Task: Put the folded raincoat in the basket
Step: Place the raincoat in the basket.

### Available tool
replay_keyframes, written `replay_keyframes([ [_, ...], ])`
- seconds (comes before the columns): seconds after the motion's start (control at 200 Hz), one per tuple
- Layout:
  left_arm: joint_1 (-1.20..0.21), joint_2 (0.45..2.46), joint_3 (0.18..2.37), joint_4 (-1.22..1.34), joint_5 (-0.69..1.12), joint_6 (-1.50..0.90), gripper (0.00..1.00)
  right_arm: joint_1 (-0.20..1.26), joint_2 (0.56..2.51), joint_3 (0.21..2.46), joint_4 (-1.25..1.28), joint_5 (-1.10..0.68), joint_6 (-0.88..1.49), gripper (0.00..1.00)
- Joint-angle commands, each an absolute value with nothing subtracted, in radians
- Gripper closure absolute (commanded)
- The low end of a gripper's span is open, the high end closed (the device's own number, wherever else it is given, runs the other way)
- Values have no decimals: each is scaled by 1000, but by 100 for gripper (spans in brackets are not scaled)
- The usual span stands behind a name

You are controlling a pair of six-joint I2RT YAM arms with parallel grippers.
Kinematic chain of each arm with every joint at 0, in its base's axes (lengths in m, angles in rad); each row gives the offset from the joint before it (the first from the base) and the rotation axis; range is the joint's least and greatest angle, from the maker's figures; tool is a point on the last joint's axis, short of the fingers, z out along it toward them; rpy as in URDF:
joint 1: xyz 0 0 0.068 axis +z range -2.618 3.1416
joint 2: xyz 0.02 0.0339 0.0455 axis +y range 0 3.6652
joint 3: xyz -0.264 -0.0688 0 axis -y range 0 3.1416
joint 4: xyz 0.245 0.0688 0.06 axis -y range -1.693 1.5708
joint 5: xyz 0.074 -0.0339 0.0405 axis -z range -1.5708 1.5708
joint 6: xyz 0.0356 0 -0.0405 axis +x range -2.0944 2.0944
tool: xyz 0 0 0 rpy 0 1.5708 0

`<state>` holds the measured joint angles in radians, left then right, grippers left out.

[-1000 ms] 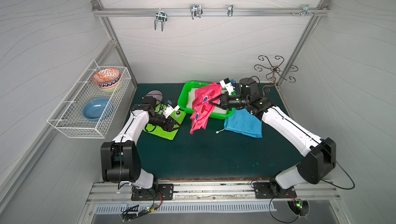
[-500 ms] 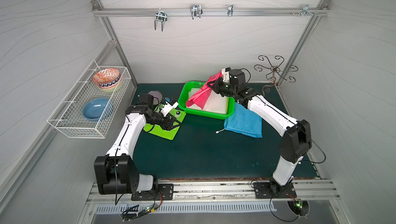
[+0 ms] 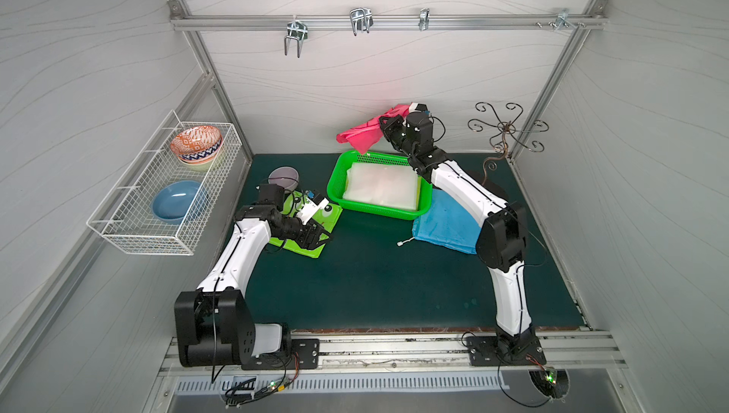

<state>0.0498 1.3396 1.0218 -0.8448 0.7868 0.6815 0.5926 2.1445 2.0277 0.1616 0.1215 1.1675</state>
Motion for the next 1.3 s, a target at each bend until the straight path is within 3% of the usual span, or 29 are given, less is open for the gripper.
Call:
replay_keyframes([
  [0.0,51,1331,1013,-810,776,705,37,608,2158,1932,305,277,1277,100],
  [0.39,51,1342,986,-793,778,697,38,705,1996,1527,292,334,1509,100],
  [0.74,51,1347,987,-739,791,639,38,709,1907,1330,217,323,1627,100],
  [0.81,51,1351,992,-737,793,634,38,707,1904,1317,209,314,1623,84],
  [0.87,51,1354,995,-735,790,632,38,710,1904,1309,210,298,1611,79],
  [0.975,51,1359,1010,-738,781,634,38,714,1909,1299,226,244,1590,55],
  [1.295,41,1449,1141,-729,763,611,37,721,1766,1277,55,68,1509,30],
])
